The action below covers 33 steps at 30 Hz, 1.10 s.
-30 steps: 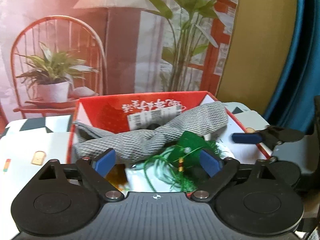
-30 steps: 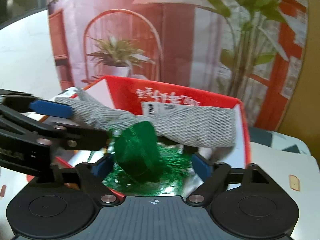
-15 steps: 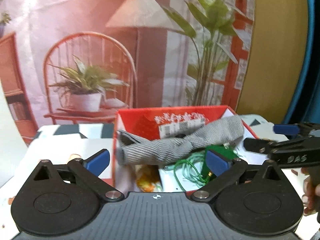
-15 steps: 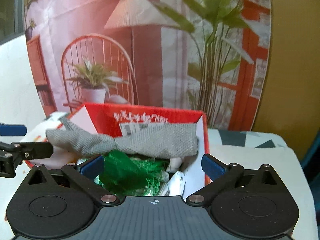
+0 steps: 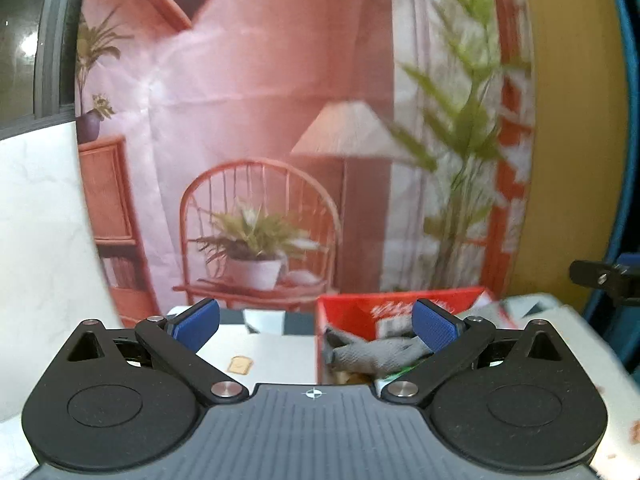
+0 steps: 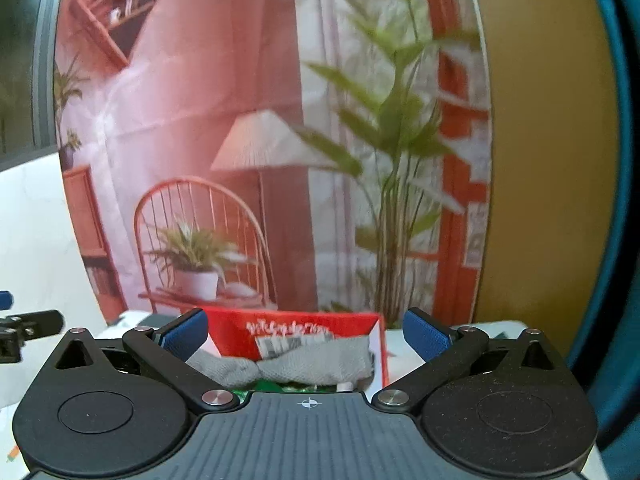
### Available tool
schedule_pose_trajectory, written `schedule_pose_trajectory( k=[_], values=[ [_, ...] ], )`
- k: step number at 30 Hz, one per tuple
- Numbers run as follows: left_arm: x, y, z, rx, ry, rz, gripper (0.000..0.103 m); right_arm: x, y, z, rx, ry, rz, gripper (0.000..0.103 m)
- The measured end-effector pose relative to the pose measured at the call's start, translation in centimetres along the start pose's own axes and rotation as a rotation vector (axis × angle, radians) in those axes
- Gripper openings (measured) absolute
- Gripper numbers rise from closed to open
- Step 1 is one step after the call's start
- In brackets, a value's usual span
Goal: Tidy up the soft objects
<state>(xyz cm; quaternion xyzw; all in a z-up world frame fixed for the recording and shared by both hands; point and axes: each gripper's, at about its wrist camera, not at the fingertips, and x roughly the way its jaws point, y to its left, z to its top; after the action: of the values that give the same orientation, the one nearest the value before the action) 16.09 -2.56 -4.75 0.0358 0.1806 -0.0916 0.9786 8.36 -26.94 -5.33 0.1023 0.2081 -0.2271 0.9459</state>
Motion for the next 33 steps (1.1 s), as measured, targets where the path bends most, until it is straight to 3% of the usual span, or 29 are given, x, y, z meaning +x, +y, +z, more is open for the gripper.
schedule_pose_trajectory(
  k=[3,6,12,17,33],
  values=[
    [-3.2,0.5,0.8,-0.029,-0.026,-0.017,0.103,-3.0,0.7,1.1,-0.010,-0.008,0.003,0.103],
    [-6.0,0.5,1.5,-0.013,-0.008,0.012,0.103,-6.5,1.5,1.9,-0.023,-0.029,0.031,0.103],
    [-12.3,0.0,1.4,0.035,-0.079,0.076,0.103,-12.8,2.9,2.5,-0.046,-0.101,0.016,0.103],
    [-15.8,-0.5,1.2,0.042,-0.103,0.115,0.103,-16.2,2.9,2.2,-0.005,-0.102,0.028,0.103],
    [-16.5,-0.7,0.4,0.027,-0.093,0.096,0.103,-18.1,2.9,1.1,-0.015,-0.075,-0.034,0.103]
  ],
)
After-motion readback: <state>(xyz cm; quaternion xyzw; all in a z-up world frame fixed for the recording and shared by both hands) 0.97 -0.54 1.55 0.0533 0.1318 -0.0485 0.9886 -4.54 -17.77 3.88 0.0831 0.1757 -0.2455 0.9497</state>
